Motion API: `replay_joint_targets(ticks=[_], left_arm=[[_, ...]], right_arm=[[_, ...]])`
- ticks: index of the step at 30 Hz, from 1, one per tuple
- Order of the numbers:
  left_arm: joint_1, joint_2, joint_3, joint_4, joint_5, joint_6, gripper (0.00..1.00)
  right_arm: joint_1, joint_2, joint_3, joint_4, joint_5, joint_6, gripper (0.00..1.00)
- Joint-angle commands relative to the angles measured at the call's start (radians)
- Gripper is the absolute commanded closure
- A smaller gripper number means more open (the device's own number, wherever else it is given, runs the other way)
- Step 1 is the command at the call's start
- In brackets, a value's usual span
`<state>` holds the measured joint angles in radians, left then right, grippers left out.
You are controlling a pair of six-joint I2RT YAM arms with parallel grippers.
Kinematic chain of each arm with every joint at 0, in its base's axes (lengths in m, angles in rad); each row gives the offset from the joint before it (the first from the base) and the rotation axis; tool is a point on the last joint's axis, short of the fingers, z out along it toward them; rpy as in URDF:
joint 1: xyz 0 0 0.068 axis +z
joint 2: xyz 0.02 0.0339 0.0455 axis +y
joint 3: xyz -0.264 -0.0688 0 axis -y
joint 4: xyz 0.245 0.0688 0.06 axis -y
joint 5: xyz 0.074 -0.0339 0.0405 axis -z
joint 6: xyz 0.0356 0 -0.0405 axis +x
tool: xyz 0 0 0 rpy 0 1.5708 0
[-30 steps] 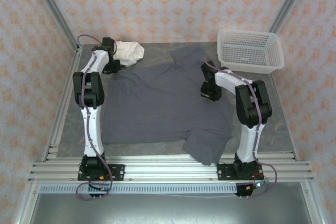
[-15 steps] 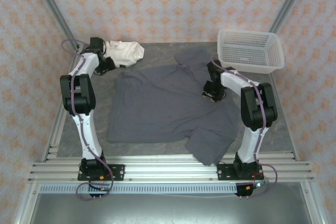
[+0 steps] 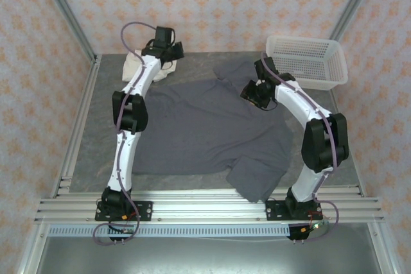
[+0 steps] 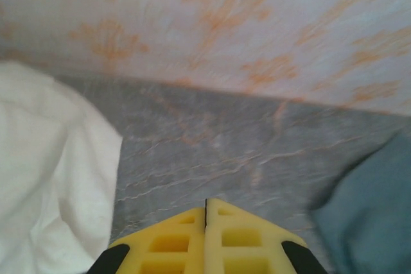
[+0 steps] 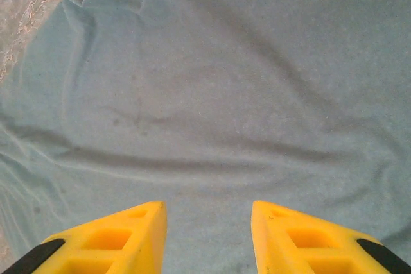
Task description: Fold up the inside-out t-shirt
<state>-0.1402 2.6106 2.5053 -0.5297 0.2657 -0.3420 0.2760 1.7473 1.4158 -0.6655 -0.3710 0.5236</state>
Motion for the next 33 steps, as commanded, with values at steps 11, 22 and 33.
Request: replay_joint_targets(ticks=[11,22,33], left_arm=[[0.043,0.162,0.130,-0.099,-0.383,-0.114,1.00],[0.182,0.182,0.133,-0.087,-0.252,-0.054,1.00],[0.243,0.071,0.118,-0.077,-0.116,-0.021,0.87]], right_arm=[[0.003,-0.002,0.112,-0.112,0.035,-0.011,0.61],[0.003,0.011,0.146,-0.132,0.037,0.018,0.61],[0.026,0.024,0.189,-0.154,0.068,0.020,0.61]])
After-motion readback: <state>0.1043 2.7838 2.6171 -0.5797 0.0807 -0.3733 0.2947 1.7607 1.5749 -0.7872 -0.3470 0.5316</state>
